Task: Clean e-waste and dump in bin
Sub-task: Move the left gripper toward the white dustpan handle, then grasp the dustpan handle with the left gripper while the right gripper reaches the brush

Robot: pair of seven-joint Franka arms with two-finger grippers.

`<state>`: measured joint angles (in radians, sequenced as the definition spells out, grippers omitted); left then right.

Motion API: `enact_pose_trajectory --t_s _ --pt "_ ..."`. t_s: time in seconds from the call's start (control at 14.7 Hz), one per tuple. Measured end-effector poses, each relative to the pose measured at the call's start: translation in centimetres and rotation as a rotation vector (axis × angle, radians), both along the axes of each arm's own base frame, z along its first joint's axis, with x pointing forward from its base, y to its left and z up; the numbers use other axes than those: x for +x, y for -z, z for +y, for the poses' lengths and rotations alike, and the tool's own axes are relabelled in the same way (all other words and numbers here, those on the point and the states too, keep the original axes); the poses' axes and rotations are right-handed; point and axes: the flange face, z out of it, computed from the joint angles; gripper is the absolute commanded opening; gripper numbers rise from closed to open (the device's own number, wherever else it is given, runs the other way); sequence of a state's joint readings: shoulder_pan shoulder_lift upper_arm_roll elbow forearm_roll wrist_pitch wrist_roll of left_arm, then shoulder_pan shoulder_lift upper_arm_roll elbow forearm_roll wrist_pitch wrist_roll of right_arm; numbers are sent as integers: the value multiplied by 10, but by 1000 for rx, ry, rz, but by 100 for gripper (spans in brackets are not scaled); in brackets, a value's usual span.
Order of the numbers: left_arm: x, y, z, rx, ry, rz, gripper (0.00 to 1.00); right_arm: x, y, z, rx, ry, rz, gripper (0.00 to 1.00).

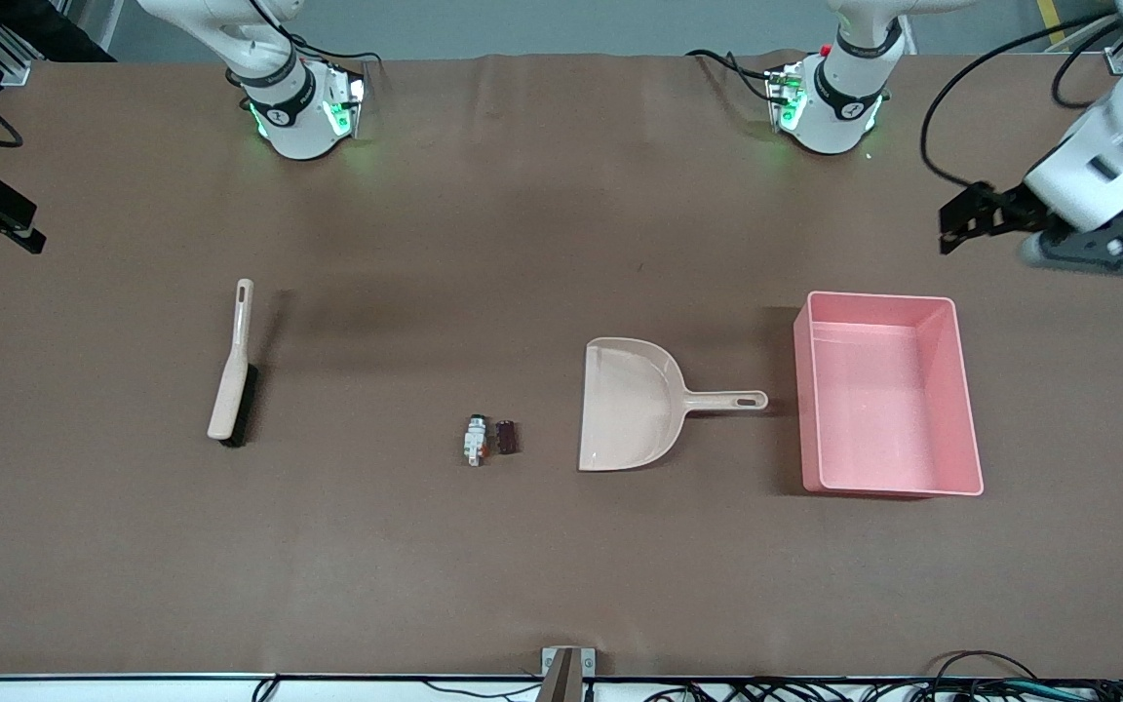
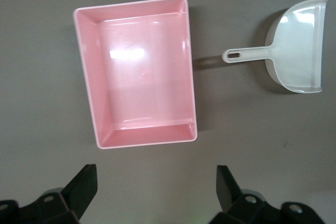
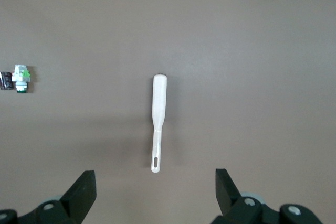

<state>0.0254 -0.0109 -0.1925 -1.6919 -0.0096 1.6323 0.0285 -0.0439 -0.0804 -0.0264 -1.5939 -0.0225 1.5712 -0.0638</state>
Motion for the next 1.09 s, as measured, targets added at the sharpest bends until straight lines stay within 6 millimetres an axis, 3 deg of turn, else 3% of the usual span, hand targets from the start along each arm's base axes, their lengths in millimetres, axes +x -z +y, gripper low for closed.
enact_pose_trajectory --t_s 0.14,0.34,0.48,0.82,0.95,1.09 --pt "12 32 -40 8 101 22 100 -5 5 2 9 -1 48 100" --pt "12 76 -108 71 260 58 100 -10 15 1 13 2 126 100" --pt "12 101 -138 72 368 75 98 -1 35 -1 16 6 171 100" --pt "31 161 -148 29 626 94 91 53 136 4 19 -8 324 100" --pt "31 187 -163 34 748 50 86 65 155 25 12 -44 353 100" --pt "25 214 -180 65 871 31 85 69 155 45 -19 -73 337 100"
